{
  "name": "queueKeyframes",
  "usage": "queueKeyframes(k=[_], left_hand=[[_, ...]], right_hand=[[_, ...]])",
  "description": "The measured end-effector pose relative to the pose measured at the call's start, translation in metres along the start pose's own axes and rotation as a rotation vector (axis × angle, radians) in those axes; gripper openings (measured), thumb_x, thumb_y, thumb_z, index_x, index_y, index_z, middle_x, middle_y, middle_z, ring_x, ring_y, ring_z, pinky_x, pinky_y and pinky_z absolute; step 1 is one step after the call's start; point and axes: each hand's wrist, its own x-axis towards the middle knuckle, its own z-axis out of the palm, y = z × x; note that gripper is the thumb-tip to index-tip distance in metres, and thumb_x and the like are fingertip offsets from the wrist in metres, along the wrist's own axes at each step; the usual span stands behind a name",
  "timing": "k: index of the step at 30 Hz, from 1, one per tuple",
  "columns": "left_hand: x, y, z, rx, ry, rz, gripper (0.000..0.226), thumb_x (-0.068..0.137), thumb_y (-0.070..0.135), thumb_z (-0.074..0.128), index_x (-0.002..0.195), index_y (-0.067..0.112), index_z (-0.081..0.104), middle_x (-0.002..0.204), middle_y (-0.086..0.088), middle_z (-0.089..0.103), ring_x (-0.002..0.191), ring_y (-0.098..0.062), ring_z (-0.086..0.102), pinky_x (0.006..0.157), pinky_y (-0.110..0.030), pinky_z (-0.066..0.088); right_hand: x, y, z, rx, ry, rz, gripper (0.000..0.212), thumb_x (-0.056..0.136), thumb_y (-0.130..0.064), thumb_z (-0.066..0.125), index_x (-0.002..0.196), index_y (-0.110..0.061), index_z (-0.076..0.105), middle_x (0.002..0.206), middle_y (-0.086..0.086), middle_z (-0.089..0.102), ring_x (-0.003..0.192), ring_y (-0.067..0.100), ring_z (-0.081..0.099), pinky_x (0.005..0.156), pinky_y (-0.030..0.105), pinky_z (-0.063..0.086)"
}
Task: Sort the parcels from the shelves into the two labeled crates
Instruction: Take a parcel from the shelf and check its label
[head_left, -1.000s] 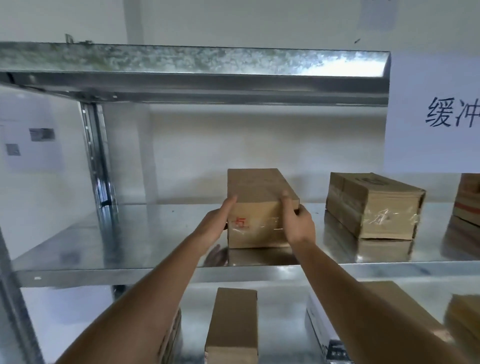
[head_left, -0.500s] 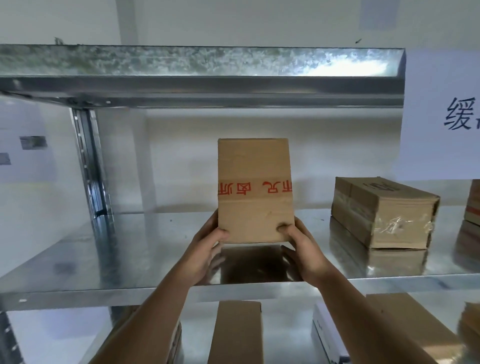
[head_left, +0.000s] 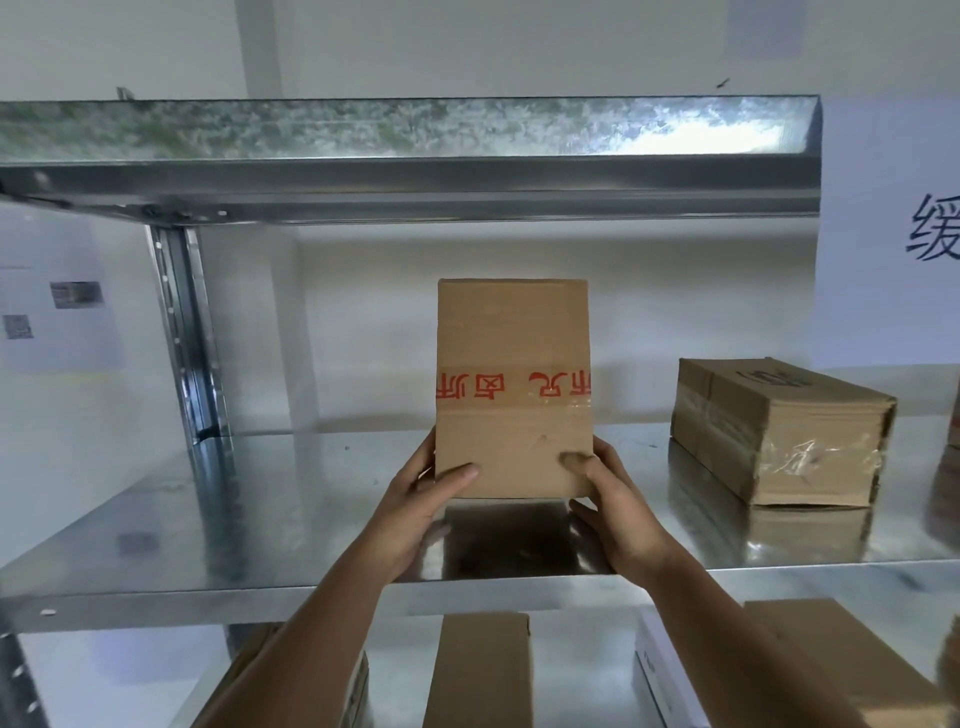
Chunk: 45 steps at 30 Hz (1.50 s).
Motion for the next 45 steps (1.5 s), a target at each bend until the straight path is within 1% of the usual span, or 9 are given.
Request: queueKeyframes(k=[5, 8, 13, 16, 19, 24, 28, 32, 45], left_hand=[[-0.001, -0.001, -0.001, 0.016, -0.005, 0.077, 0.07, 0.08, 0.045, 0.078, 0.143, 0.035, 0.049, 0.135, 0.009, 0.063, 0.131, -0.015, 0.053, 0.112, -0.041, 0.039], [-0.002, -0.001, 0.001, -0.049, -0.015, 0.096, 0.055, 0.089, 0.029, 0.069, 0.141, 0.028, 0.053, 0.133, 0.006, 0.065, 0.13, -0.014, 0.055, 0.112, -0.035, 0.038], [0.002, -0.004, -0.001, -0.039, 0.151, 0.135, 0.055, 0.088, 0.035, 0.068, 0.141, 0.035, 0.054, 0.134, 0.011, 0.063, 0.13, -0.01, 0.055, 0.11, -0.037, 0.043], [0.004, -0.004, 0.001, 0.138, 0.307, 0.156, 0.054, 0.093, 0.038, 0.065, 0.144, 0.039, 0.05, 0.136, 0.009, 0.057, 0.126, -0.013, 0.052, 0.095, -0.029, 0.047], [0.005, -0.004, 0.006, 0.237, 0.325, 0.172, 0.045, 0.095, 0.037, 0.062, 0.139, 0.038, 0.053, 0.141, 0.01, 0.046, 0.128, -0.013, 0.048, 0.109, -0.034, 0.04], [-0.002, -0.001, 0.016, 0.352, 0.146, 0.111, 0.06, 0.081, 0.059, 0.053, 0.137, 0.042, 0.044, 0.137, 0.018, 0.047, 0.122, -0.003, 0.047, 0.088, -0.012, 0.046], [-0.002, -0.007, 0.01, 0.336, 0.04, 0.123, 0.085, 0.079, 0.045, 0.08, 0.151, 0.043, 0.034, 0.141, 0.021, 0.055, 0.129, -0.007, 0.052, 0.095, -0.024, 0.052], [-0.002, -0.006, 0.011, 0.304, 0.046, 0.128, 0.077, 0.087, 0.02, 0.076, 0.152, 0.037, 0.036, 0.14, 0.018, 0.057, 0.119, 0.001, 0.057, 0.08, -0.009, 0.051], [-0.005, -0.002, 0.01, 0.311, 0.022, 0.112, 0.076, 0.087, 0.029, 0.075, 0.152, 0.04, 0.035, 0.137, 0.018, 0.058, 0.124, -0.006, 0.056, 0.077, -0.008, 0.052]], right_hand=[[0.006, 0.003, -0.003, 0.045, 0.076, -0.027, 0.039, 0.099, -0.063, 0.037, 0.129, -0.043, 0.051, 0.137, -0.007, 0.058, 0.129, 0.018, 0.051, 0.103, 0.04, 0.042], [0.007, 0.004, -0.005, 0.084, 0.092, -0.038, 0.039, 0.098, -0.058, 0.048, 0.129, -0.036, 0.043, 0.132, 0.001, 0.058, 0.121, 0.025, 0.056, 0.091, 0.04, 0.046], [0.002, 0.006, -0.008, 0.083, 0.049, -0.062, 0.081, 0.076, -0.061, 0.072, 0.141, -0.026, 0.041, 0.125, 0.0, 0.066, 0.111, 0.021, 0.068, 0.084, 0.039, 0.055], [-0.001, 0.005, -0.004, 0.072, 0.041, -0.136, 0.063, 0.078, -0.041, 0.071, 0.133, -0.016, 0.053, 0.115, 0.001, 0.073, 0.104, 0.016, 0.072, 0.076, 0.028, 0.059], [-0.002, 0.006, -0.001, 0.047, 0.074, -0.154, 0.062, 0.076, -0.039, 0.073, 0.129, -0.017, 0.05, 0.117, 0.004, 0.07, 0.103, 0.016, 0.072, 0.078, 0.028, 0.06], [-0.002, 0.008, 0.003, -0.033, 0.11, -0.201, 0.052, 0.082, -0.039, 0.069, 0.127, -0.023, 0.05, 0.119, 0.002, 0.068, 0.103, 0.013, 0.072, 0.075, 0.024, 0.059], [-0.008, 0.007, 0.004, -0.073, 0.058, -0.236, 0.027, 0.098, -0.021, 0.059, 0.125, -0.02, 0.059, 0.112, -0.003, 0.074, 0.104, 0.013, 0.071, 0.075, 0.019, 0.057], [-0.01, 0.007, 0.003, -0.07, 0.069, -0.226, 0.028, 0.096, -0.018, 0.063, 0.125, -0.017, 0.06, 0.112, 0.001, 0.074, 0.104, 0.016, 0.072, 0.078, 0.022, 0.058], [-0.012, 0.007, 0.002, -0.031, 0.084, -0.214, 0.033, 0.093, -0.025, 0.066, 0.125, -0.019, 0.059, 0.116, 0.001, 0.072, 0.107, 0.019, 0.07, 0.086, 0.032, 0.06]])
